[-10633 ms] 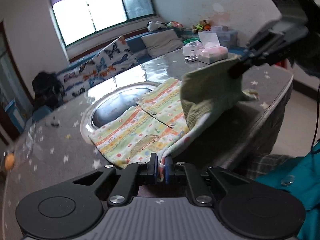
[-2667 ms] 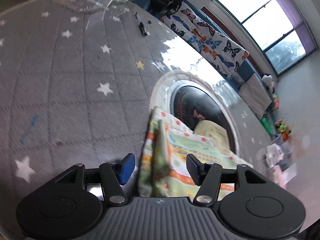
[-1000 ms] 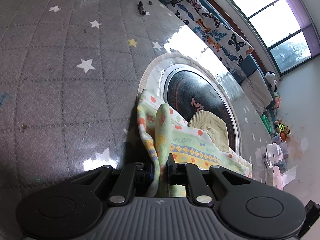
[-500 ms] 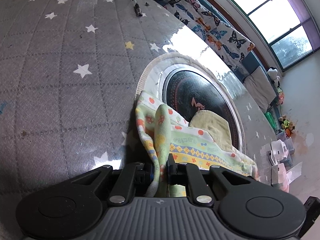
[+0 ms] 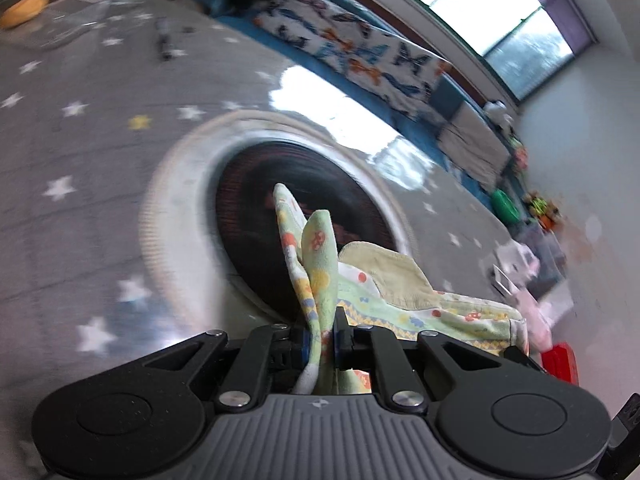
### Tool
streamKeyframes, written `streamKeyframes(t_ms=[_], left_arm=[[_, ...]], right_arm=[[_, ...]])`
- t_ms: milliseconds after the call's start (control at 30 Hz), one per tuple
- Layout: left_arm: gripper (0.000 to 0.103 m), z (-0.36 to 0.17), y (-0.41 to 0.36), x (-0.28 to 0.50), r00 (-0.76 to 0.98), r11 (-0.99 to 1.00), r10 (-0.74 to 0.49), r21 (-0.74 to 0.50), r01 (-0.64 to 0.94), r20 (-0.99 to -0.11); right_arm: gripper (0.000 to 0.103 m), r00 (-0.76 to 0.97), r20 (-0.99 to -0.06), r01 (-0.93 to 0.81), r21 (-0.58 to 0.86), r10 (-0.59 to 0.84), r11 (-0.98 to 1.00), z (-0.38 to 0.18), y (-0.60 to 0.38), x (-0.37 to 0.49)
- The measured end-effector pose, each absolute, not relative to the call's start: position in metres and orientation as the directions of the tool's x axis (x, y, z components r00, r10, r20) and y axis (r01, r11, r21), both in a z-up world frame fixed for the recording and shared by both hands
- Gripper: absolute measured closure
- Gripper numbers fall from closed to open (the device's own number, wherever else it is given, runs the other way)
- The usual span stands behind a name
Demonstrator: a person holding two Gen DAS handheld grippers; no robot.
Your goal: Fold clothes
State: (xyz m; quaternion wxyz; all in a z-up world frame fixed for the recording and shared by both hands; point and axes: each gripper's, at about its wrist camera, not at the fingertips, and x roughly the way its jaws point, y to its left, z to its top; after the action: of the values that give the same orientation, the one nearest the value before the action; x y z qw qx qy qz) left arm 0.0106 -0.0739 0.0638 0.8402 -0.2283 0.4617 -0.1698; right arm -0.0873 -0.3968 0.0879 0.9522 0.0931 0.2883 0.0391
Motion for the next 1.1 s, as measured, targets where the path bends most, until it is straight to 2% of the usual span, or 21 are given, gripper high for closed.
streamKeyframes(t_ms=[400, 667, 833, 1100], left_arm=[[0.093, 0.071, -0.213, 0.009, 0.402, 0.796, -0.604, -0.547, 0.260, -0.688], [0.095, 0.071, -0.286, 0.008, 0.347, 0.772, -0.632, -0.522, 0.363, -0.693], [0.095, 0.059, -0.303, 0.001, 0.307, 0.777, -0.618, -0.504, 0.378, -0.723], [0.093, 0.050, -0.307, -0.006, 0.294, 0.786, -0.598, -0.473, 0.399, -0.745]], right_arm=[[0.096, 0.857, -0.495, 0.244, 0.148, -0.141, 0.958, 0.112, -0.500, -0.159], [0.096, 0.805, -0.520, 0.413, 0.144, -0.286, 0.899, 0.102, -0.562, -0.191], [0.095, 0.743, -0.576, 0.493, 0.127, -0.340, 0.861, 0.078, -0.589, -0.201], [0.095, 0.706, -0.606, 0.514, 0.081, -0.368, 0.854, 0.054, -0.599, -0.195]])
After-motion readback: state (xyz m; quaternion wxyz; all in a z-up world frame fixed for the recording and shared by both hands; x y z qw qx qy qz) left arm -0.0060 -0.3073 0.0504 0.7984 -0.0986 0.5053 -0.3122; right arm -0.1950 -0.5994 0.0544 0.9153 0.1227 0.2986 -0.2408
